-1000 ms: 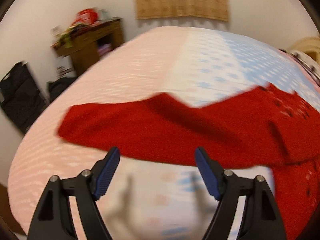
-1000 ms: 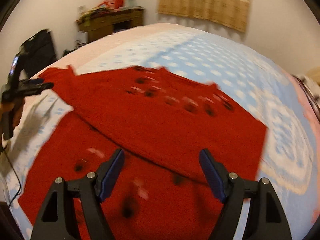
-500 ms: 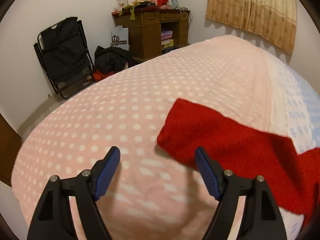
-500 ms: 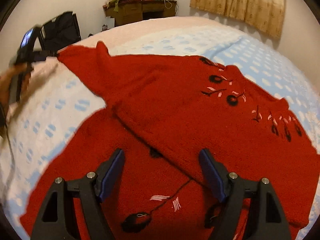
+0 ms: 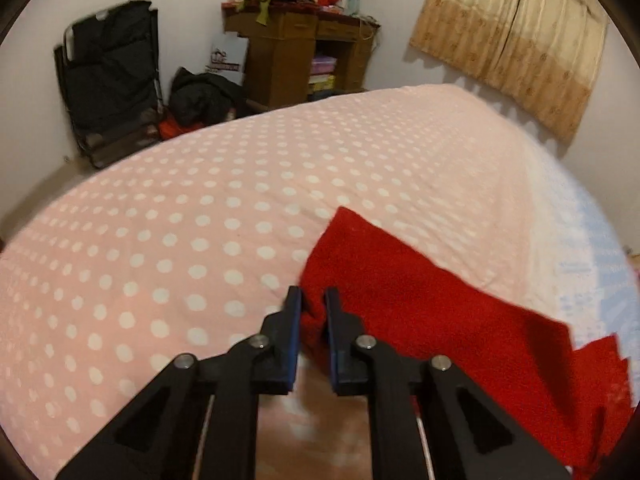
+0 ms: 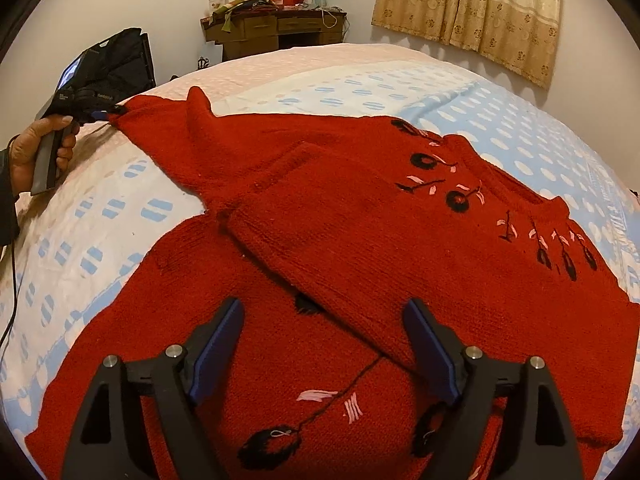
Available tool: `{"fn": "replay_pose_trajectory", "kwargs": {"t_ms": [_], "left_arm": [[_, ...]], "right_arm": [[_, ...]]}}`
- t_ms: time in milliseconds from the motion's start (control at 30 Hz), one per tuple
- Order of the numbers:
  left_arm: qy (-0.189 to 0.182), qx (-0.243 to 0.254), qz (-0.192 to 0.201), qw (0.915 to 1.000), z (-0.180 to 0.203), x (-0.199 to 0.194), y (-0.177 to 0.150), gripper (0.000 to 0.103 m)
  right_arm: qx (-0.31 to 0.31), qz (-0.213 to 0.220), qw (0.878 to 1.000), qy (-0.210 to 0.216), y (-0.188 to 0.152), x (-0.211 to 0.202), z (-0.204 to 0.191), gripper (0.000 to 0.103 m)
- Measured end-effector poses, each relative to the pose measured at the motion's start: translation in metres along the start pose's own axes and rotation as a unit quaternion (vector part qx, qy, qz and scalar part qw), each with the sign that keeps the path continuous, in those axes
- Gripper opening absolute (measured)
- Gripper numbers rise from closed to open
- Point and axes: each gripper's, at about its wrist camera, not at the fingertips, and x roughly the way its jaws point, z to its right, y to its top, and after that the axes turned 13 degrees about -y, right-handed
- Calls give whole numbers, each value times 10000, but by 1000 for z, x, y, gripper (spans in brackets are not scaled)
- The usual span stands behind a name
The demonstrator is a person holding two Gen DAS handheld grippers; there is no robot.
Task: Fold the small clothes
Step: 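Lift the held sleeve and fold it across the sweater body with the left gripper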
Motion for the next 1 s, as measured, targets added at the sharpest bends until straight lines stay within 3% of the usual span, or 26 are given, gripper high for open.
{"fn": "replay_pose_trajectory", "kwargs": {"t_ms": [233, 533, 800, 1000], "left_arm": [[-684, -266, 264, 9970, 5, -38, 3, 10], [-1707, -344, 537, 9833, 50, -91, 15, 10], [-2746, -2, 605, 9597, 145, -133, 8, 10], [-3236, 335, 732, 9427, 223, -152, 3, 10]], "right_arm": [[57, 41, 10000, -58, 1, -4, 2, 84], [386, 583, 9974, -187, -1, -53, 33, 84], [912, 954, 9900, -501, -28, -109, 92, 84], [1434, 1145, 9806, -695, -60, -145, 138, 84]]}}
